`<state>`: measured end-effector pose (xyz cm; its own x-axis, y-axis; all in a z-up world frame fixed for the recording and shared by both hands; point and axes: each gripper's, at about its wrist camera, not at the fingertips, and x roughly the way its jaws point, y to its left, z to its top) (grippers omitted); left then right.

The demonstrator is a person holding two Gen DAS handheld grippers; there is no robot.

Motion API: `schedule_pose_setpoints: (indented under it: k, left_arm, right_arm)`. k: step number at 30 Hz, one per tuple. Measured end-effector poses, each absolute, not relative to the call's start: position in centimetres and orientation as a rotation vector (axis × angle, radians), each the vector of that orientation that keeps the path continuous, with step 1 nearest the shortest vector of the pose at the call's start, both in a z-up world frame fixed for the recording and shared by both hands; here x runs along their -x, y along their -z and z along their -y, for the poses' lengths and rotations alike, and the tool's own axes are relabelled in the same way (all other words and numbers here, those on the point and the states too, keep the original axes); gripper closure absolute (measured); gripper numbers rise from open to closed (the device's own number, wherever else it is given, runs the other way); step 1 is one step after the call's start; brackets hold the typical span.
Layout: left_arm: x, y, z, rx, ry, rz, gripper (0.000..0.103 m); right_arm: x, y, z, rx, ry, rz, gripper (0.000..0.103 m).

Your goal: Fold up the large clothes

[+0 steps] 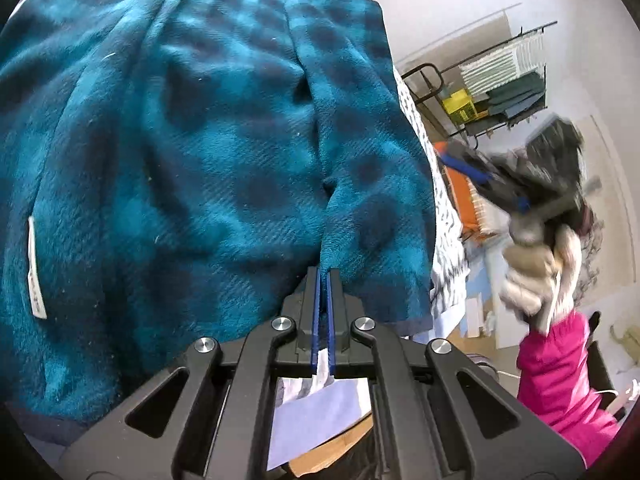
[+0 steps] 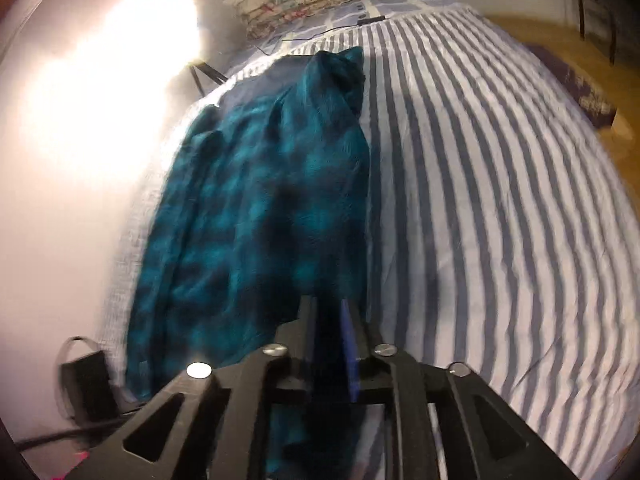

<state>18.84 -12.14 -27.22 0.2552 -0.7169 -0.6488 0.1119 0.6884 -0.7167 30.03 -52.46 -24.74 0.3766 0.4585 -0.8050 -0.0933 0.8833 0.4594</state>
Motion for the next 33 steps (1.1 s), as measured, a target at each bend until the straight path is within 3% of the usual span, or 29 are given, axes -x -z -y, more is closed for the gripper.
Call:
schedule_pose_setpoints:
  k: [11, 15, 23, 24, 26, 28, 33]
  left_arm:
    - [-18.3, 25.3, 10.9, 0.680, 0.699, -1.155, 0.103]
    - [-17.8, 25.8, 10.8, 0.711, 0.701, -1.160, 0.103]
    - [-18.4, 25.8, 11.0, 0.763, 0.697, -1.158, 0.103]
    - [-18.5, 25.6, 11.1, 0.763, 0.697, -1.155, 0.103]
    - [-18.6, 25.2, 11.2, 0.767, 0.700, -1.145, 0.103]
    - [-18.4, 24.7, 11.1, 0.775, 0.706, -1.130, 0.103]
    - [-17.1, 24.2, 12.1, 0.754, 0.717, -1.111, 0.103]
  right_arm:
    - [-14.1, 12.3, 55.1, -0.445, -0.552, -0.912, 0.071]
    - [-12.0, 16.3, 51.8, -0.308, -0.503, -0.949, 0.061]
    - [-14.5, 27.3, 45.8, -0.138, -0.423, -1.066, 0.061]
    - [-14.9, 27.5, 45.6, -0.133, -0.418, -1.056, 0.065]
    - [-14.9, 27.0, 45.2, -0.120, -0.407, -1.043, 0.091]
    - [-15.1, 25.8, 45.2, -0.076, -0.397, -1.039, 0.101]
    - [-13.8, 20.8, 44.8, 0.256, -0.302, -0.943, 0.102]
